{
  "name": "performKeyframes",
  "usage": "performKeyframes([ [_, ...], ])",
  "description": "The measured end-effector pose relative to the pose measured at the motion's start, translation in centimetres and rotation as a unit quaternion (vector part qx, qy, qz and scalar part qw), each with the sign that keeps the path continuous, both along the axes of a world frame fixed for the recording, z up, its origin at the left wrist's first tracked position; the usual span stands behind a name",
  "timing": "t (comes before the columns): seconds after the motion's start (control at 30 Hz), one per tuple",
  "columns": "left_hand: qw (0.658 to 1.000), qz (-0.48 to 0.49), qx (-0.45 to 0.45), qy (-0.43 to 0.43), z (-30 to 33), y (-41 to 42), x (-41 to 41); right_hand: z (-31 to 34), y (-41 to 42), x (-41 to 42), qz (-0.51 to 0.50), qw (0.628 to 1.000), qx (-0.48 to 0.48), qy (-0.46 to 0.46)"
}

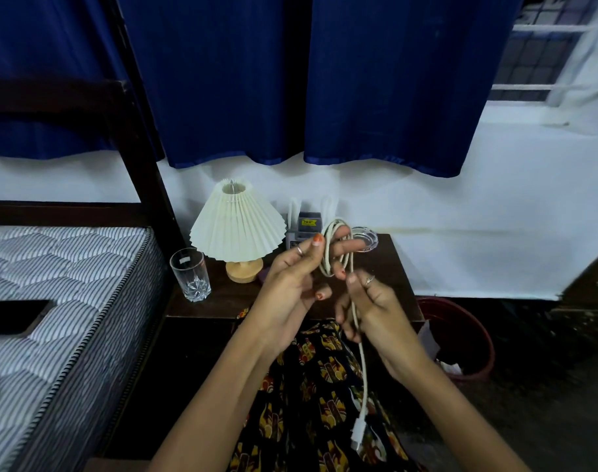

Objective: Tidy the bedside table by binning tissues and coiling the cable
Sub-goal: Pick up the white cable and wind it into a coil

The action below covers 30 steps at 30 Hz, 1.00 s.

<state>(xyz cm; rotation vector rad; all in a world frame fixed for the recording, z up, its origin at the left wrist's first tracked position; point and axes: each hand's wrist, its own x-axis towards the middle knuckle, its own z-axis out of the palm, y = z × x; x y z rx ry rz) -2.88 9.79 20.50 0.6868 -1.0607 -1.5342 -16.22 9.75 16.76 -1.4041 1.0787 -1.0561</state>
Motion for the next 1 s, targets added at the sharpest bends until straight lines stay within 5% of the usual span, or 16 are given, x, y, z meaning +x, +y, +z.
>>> performKeyframes([
  [0.17, 0.999, 0.014, -0.018, -0.029, 0.2, -0.6, 0.2, -1.3, 1.3, 0.5, 0.086, 0.987, 0.045, 0.131],
  [0.43, 0.972, 0.091, -0.074, -0.203, -0.9, -1.4, 0.0, 0.8, 2.6, -0.3, 0.119, 0.915, -0.123, 0.364],
  [0.63, 0.954, 0.06, -0.09, -0.281, -1.8, -1.4, 0.5, 5.2, 1.9, -2.3, 0.061, 0.859, -0.192, 0.47],
  [0.8, 0.945, 0.01, -0.104, -0.309, -1.6, -0.8, 0.3, 8.5, 0.7, -3.1, 0.063, 0.849, -0.229, 0.472],
  [1.0, 0.961, -0.01, -0.042, -0.273, -1.1, 0.2, 0.1, 8.9, -2.6, -4.1, 0.114, 0.89, -0.24, 0.37],
])
